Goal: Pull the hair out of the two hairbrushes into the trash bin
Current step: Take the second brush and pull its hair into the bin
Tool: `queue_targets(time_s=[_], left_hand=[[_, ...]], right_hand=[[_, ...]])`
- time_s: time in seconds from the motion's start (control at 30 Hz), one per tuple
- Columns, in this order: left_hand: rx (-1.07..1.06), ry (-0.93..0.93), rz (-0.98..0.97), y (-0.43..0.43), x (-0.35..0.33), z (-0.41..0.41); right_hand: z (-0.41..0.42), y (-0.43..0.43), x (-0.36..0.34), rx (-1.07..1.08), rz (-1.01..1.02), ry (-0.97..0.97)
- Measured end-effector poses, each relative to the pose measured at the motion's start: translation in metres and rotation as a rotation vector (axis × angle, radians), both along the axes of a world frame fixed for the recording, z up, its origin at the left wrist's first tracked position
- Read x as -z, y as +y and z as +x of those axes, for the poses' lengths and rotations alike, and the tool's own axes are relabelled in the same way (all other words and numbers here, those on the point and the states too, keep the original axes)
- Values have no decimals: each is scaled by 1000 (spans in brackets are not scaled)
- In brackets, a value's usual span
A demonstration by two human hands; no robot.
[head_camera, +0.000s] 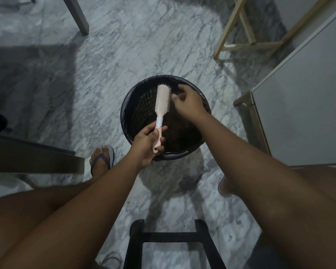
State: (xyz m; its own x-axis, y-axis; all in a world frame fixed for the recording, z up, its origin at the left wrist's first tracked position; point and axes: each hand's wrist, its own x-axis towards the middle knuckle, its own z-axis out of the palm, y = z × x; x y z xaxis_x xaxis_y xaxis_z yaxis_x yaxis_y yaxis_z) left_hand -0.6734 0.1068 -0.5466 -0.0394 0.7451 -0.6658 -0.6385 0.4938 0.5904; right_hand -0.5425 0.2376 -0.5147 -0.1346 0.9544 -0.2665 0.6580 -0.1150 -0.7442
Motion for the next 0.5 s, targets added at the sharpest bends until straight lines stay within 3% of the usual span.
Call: queue_targets(time_s=[0.07,0.23,0.43,0.5], left_hand=[[28,8,10,-2,1,1],[115,52,33,-8,0,6],[108,-37,28,-12,3,5],[94,-94,24,-14,6,3]], right_hand=[[-9,3,-5,-4,42,58],[-23,17,-10,8,116,-40],[-21,30,-14,51,83,-92],[-19,34,-13,160,26,5]])
